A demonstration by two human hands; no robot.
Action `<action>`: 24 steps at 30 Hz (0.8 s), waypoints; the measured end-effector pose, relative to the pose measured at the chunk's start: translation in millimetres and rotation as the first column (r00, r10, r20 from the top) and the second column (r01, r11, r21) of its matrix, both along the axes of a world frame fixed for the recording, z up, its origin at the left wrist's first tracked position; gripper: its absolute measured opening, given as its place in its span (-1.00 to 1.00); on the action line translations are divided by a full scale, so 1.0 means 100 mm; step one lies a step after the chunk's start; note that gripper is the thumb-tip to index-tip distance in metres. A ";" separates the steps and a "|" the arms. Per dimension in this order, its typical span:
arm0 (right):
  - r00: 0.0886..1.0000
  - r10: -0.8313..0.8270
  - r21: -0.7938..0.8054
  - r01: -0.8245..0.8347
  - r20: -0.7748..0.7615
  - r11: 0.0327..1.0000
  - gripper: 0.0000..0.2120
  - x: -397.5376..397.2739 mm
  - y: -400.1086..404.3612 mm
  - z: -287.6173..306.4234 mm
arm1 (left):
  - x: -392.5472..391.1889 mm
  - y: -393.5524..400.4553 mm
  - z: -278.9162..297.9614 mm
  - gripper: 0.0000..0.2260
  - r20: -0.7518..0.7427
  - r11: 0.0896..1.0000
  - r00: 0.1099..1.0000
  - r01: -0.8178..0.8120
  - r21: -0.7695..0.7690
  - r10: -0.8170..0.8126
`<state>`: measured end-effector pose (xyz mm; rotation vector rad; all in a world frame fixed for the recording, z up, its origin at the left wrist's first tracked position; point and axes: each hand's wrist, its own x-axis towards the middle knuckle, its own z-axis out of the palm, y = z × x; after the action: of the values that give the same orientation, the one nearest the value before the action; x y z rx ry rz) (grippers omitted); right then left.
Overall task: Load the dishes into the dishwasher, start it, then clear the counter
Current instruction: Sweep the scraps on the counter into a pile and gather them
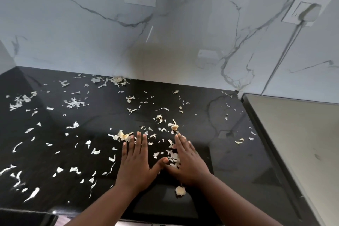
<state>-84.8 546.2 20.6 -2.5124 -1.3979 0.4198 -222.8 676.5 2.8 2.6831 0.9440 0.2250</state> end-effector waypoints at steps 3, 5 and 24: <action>0.996 -0.019 0.160 0.032 -0.082 0.987 0.00 0.19 -0.23 0.08 | 0.00 0.02 0.01 0.01 -0.016 1.000 0.999 0.028 0.004 -0.028; 0.995 -0.097 0.212 0.101 -0.029 0.972 0.04 0.49 -0.47 0.12 | 0.03 0.02 0.02 0.03 -0.019 1.000 0.999 0.027 -0.004 -0.027; 0.986 0.132 0.116 -0.121 -0.097 0.986 -0.24 1.64 -0.82 -0.05 | 2.06 -0.84 0.10 0.07 -0.095 0.947 0.945 0.318 0.054 -0.312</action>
<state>79.1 463.7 15.4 -2.2887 -1.5024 0.4772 -16.3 592.8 12.3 2.8767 0.5223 0.0757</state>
